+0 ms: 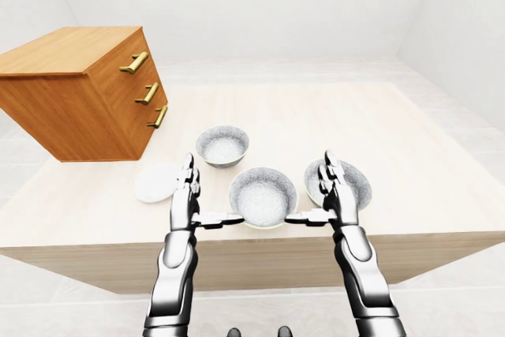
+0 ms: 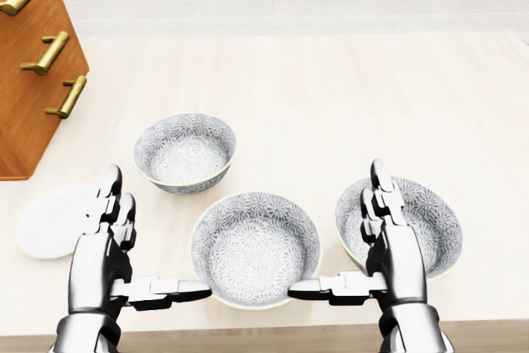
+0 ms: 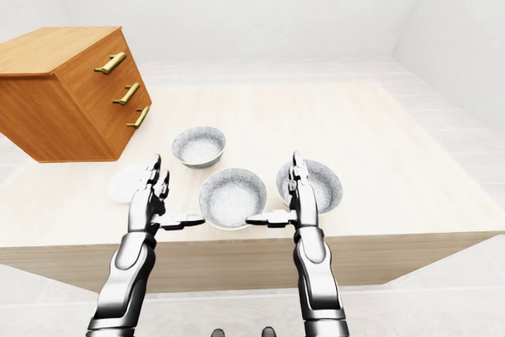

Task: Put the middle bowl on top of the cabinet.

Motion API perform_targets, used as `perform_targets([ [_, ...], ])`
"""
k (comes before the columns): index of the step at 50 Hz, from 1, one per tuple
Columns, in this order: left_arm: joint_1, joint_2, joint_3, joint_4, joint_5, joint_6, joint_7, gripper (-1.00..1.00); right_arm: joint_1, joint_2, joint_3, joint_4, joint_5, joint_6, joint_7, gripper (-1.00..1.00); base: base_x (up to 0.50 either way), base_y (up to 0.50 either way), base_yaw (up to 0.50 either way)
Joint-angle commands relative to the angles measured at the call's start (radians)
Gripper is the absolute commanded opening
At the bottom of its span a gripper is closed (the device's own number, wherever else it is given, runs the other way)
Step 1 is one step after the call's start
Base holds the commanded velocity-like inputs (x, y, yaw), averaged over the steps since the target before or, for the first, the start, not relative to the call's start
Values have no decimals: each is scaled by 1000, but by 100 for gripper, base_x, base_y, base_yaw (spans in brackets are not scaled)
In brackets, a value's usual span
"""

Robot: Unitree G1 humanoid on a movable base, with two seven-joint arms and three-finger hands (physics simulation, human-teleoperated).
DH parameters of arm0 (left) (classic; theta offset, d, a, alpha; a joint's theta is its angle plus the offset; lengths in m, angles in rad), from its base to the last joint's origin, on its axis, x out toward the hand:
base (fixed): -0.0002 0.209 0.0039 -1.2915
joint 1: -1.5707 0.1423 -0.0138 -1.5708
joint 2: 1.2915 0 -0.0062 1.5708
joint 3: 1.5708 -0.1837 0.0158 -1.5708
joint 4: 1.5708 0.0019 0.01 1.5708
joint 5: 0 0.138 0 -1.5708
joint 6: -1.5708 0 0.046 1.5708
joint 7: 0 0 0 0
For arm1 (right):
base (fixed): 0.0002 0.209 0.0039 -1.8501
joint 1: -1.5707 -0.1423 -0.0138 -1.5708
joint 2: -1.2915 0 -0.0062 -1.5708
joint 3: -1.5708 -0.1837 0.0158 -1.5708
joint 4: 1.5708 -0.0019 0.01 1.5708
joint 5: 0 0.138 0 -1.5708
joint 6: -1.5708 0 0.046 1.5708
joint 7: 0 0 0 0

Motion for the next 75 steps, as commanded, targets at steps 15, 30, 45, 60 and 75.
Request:
perform_targets([
  [15, 70, 50, 30, -302, -64, 69, -124, 100, 9, -66, -29, -278, -19, 79, 100, 100, 0, 0, 0],
  [30, 38, 59, 78, -454, -72, 69, -115, 100, -11, -64, -53, -376, -23, 79, 103, 100, 0, 0, 0],
  [45, 58, 85, 80, -512, -65, 69, -185, 100, 12, -81, -63, -479, -34, 79, 141, 100, 0, 0, 0],
  [60, 52, 57, 119, -537, -53, 69, -149, 100, 10, -73, -90, -513, -23, 79, 156, 100, 0, 45, 0],
  [75, 13, 63, 125, -472, -2, 69, -95, 100, 12, -74, -97, -509, -19, 79, 157, 100, 0, 50, 0],
])
